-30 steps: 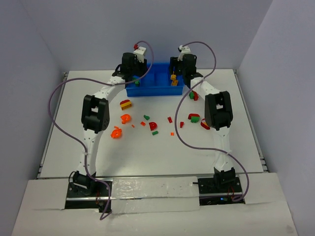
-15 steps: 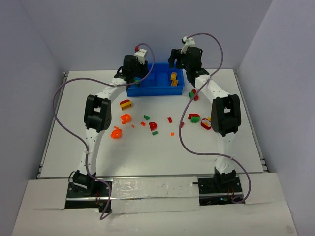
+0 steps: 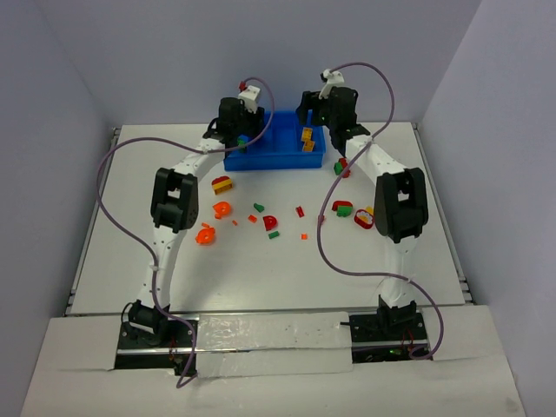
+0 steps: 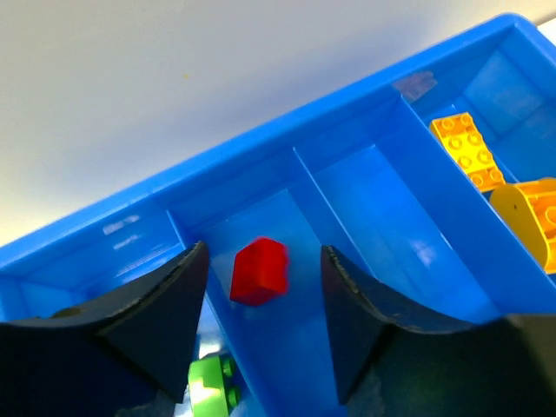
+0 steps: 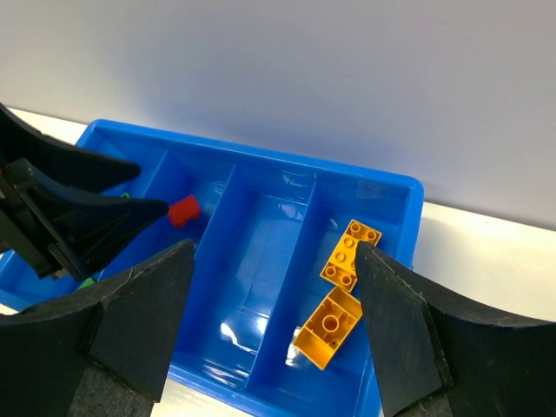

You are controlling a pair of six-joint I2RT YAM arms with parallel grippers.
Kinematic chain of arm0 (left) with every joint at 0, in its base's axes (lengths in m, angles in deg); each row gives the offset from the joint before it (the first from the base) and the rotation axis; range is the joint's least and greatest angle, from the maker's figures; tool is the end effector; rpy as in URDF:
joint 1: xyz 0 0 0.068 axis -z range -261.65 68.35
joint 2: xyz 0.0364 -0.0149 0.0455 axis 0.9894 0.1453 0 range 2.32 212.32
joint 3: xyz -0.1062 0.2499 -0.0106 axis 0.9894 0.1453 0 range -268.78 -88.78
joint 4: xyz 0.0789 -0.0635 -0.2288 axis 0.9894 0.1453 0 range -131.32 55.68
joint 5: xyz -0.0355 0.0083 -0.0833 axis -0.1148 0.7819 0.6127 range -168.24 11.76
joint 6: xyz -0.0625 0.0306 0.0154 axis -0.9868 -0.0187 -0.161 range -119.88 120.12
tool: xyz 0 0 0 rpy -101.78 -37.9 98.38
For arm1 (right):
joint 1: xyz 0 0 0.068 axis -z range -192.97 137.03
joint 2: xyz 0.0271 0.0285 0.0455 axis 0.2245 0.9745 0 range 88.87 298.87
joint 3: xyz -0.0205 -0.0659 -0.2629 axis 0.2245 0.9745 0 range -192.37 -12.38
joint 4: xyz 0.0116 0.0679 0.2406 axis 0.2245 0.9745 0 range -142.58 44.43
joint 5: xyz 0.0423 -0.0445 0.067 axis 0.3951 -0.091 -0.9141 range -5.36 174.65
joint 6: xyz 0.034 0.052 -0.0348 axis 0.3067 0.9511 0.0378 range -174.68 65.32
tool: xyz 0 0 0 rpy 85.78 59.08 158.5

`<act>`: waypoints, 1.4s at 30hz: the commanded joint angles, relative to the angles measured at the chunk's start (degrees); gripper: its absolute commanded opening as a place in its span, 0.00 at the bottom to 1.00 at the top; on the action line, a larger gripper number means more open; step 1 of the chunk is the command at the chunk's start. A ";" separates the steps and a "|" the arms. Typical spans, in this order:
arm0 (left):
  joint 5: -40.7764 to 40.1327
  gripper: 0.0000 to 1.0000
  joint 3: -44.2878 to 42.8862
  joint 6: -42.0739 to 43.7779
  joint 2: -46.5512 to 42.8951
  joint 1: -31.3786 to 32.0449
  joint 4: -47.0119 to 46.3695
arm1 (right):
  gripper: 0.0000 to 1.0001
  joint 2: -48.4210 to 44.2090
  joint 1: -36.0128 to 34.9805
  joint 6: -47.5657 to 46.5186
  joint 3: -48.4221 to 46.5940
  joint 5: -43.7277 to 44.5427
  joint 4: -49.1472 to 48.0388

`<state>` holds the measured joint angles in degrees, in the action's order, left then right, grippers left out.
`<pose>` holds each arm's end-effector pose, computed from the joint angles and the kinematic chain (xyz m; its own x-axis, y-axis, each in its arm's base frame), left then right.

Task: Sort the legos into containers by color

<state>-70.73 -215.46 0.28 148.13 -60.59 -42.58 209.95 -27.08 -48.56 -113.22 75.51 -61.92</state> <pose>0.5600 -0.2238 0.2009 -0.2851 0.1128 -0.9518 0.4730 0.8803 -0.0373 0.5065 0.1368 0.2895 -0.2240 0.0522 -0.9732 -0.3700 0.9193 0.1345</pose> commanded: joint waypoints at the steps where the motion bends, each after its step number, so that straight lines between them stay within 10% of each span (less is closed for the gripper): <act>1: -1.04 0.67 -3.20 1.36 0.99 0.30 -4.42 | 0.82 -3.22 -0.31 -0.17 0.44 -0.36 -1.20; 15: 1.04 0.74 1.22 1.67 -14.08 0.06 -3.24 | 0.88 -13.02 2.41 -18.95 5.54 -14.24 14.66; 25: 19.07 0.76 31.07 0.40 -42.82 -4.97 12.30 | 0.78 -24.52 6.64 -42.96 14.35 -16.47 46.29; 35: 15.74 0.72 49.05 -7.81 -56.63 -5.06 13.83 | 0.79 -34.78 7.34 -17.30 34.96 -8.24 38.14; 42: 16.10 0.72 51.82 -7.70 -57.31 -5.06 13.89 | 0.82 -32.07 7.37 -16.87 36.17 -1.36 35.85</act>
<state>-55.26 -163.44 -6.26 93.65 -65.61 -27.50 177.09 -20.07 -68.45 -73.64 69.24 -21.83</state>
